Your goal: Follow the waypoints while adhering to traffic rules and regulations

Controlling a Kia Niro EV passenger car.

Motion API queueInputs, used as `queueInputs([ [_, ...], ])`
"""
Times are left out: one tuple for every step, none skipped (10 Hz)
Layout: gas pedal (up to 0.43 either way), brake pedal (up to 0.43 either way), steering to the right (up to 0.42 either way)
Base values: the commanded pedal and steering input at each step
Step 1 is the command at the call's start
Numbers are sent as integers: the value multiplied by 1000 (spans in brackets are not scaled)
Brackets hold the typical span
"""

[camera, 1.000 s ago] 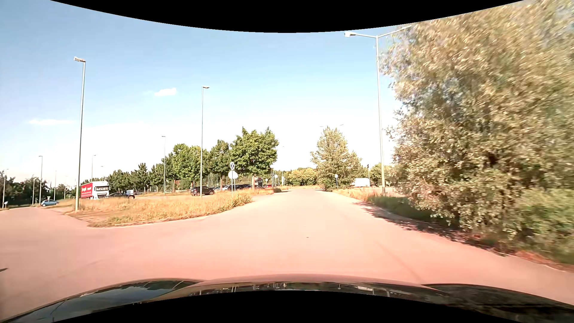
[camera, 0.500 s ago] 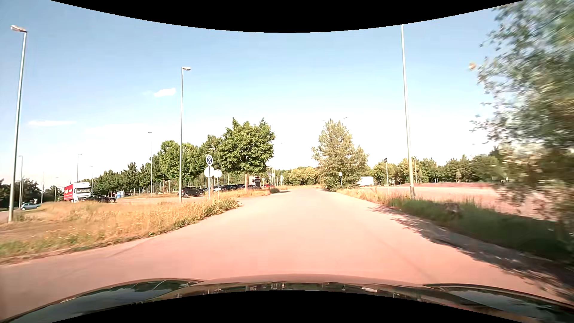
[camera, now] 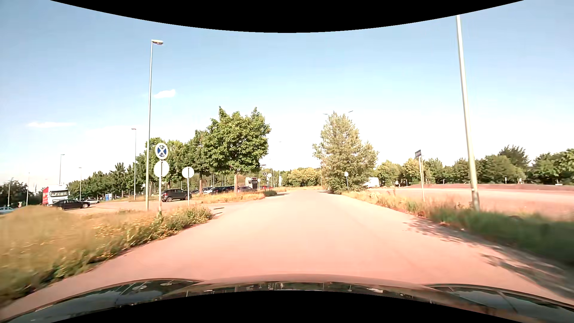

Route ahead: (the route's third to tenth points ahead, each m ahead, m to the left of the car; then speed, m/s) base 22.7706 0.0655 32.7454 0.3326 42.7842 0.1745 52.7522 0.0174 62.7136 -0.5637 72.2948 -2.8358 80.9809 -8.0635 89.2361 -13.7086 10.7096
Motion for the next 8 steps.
queueInputs([
  [150, 6, 0],
  [138, 6, 0],
  [130, 6, 0],
  [118, 6, 0],
  [118, 6, 0],
  [98, 6, 0],
  [79, 6, 0],
  [67, 6, 0],
])
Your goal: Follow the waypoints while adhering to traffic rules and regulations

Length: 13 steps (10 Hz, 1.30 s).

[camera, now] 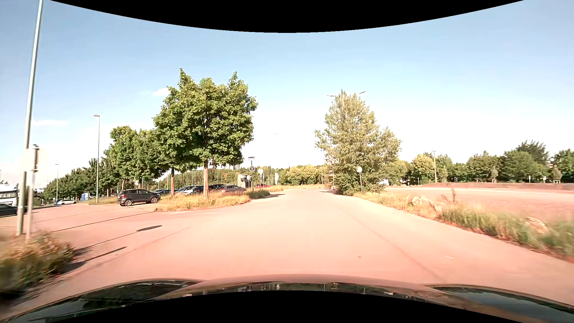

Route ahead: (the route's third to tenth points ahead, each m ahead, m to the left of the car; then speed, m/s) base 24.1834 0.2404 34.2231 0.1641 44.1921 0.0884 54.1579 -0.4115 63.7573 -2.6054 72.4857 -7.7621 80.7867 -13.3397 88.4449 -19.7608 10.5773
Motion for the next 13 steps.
queueInputs([
  [59, 6, 0],
  [59, 6, 0],
  [59, 6, 0],
  [59, 6, 0],
  [59, 6, 0],
  [59, 6, 0],
  [59, 6, 0],
  [59, 6, 1],
  [59, 6, 0],
  [59, 6, 1],
  [59, 6, 1],
  [59, 6, 1],
  [59, 6, 1],
])
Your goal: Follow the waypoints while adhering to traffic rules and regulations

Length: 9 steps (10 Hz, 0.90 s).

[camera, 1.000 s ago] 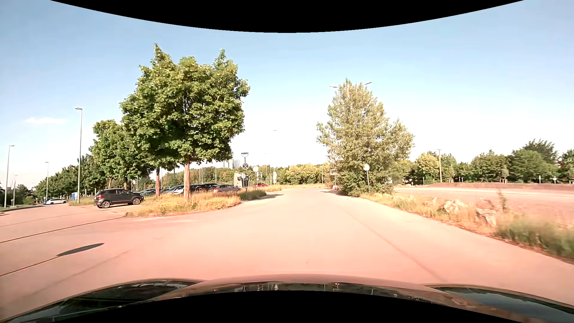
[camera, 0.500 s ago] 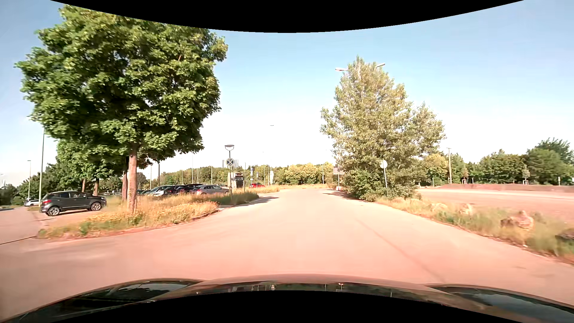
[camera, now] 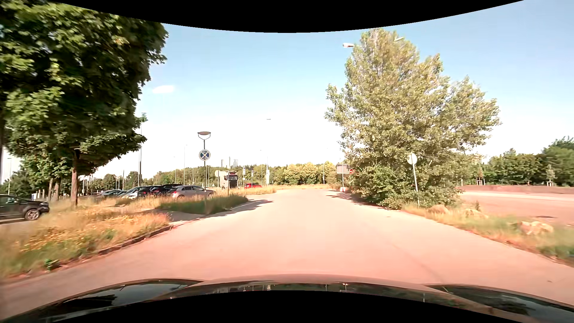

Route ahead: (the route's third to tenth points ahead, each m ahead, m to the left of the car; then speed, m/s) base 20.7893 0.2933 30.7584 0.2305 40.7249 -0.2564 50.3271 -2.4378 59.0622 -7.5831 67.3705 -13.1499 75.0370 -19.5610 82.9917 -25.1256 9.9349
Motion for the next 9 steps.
queueInputs([
  [59, 6, 1],
  [59, 6, 1],
  [59, 6, 2],
  [59, 6, 3],
  [59, 6, 4],
  [59, 6, 4],
  [59, 6, 4],
  [59, 6, 5],
  [59, 6, 8],
])
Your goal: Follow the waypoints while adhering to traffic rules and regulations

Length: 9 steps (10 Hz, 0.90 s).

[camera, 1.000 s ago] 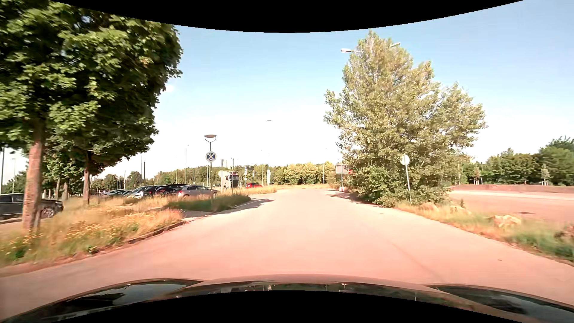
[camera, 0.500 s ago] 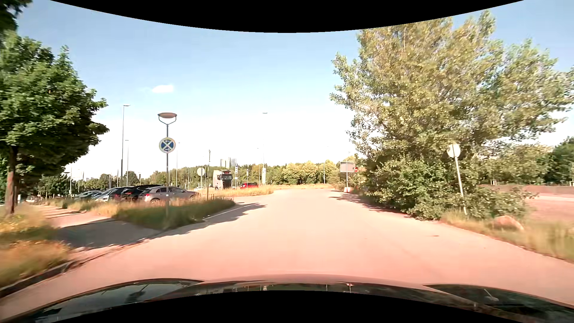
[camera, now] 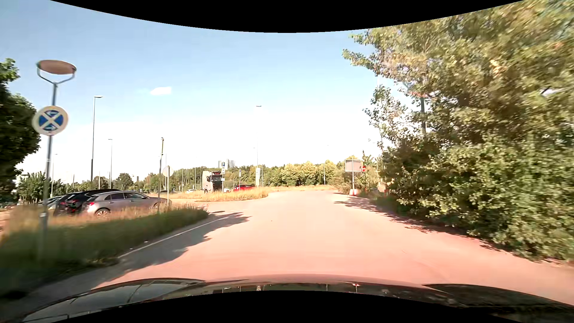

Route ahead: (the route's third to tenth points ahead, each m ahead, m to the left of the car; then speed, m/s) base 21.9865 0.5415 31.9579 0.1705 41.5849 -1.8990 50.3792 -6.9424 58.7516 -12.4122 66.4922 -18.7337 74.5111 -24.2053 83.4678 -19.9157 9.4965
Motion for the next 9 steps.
queueInputs([
  [59, 6, 9],
  [59, 6, 8],
  [59, 6, 4],
  [59, 6, 2],
  [59, 6, 2],
  [67, 6, 3],
  [67, 6, 3],
  [47, 6, 3],
  [39, 6, 3],
])
